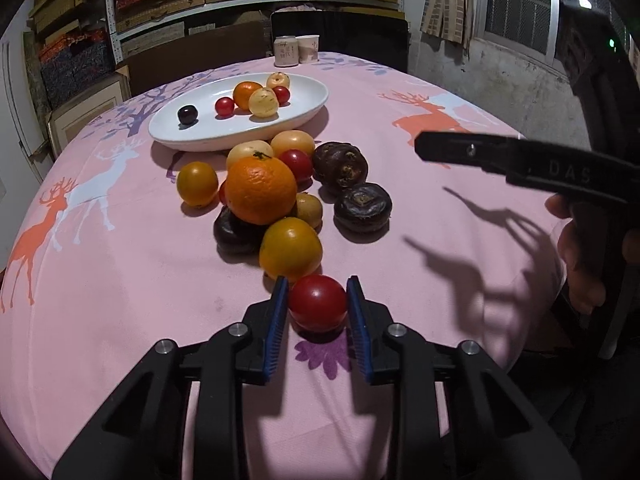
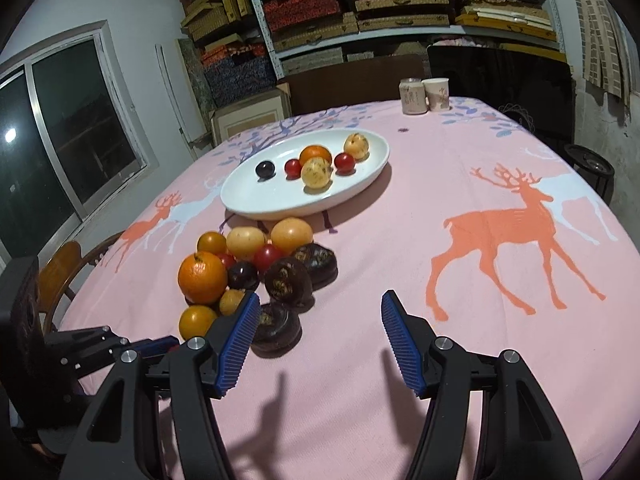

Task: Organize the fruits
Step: 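Grasp another red tomato with the left gripper while the right gripper grasps a dark plum, then carry the tomato and plum onto the white plate and open both grippers, then grasp a yellow-orange fruit with the left gripper while the right gripper grasps a dark plum, then carry both fruits onto the white plate and open both grippers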

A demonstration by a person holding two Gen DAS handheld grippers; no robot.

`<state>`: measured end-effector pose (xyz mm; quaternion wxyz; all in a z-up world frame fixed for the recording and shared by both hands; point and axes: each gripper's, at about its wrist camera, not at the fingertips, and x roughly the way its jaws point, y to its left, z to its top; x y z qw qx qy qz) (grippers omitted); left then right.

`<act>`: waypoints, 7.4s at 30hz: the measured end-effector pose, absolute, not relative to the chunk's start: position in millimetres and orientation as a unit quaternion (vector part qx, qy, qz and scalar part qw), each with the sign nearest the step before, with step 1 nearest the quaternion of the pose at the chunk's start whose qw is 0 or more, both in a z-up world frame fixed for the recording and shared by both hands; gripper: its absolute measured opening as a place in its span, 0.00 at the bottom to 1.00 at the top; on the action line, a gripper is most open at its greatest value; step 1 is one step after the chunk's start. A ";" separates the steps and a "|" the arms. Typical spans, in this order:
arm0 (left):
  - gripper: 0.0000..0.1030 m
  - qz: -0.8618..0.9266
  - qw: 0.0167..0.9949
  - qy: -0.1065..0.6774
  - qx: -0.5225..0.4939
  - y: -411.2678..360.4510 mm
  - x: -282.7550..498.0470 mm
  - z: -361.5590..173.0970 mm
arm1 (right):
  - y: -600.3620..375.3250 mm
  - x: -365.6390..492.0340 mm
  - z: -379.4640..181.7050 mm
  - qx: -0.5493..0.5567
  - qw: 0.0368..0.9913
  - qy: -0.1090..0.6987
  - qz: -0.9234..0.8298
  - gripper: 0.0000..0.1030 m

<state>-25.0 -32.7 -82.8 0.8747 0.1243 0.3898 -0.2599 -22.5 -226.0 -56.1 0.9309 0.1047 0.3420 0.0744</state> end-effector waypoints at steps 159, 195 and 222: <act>0.35 -0.239 0.879 0.406 0.079 -39.6 14.4 -94.1 | -283.4 25.9 -79.3 0.212 0.917 0.333 0.061 0.66; 0.35 -0.224 0.891 0.391 0.056 -10.1 11.8 -82.7 | -172.4 46.7 -89.2 0.024 0.900 0.428 0.079 0.40; 0.35 -0.221 0.913 0.342 0.026 17.1 24.1 -34.5 | -227.2 15.5 -44.5 0.089 0.927 0.353 0.092 0.39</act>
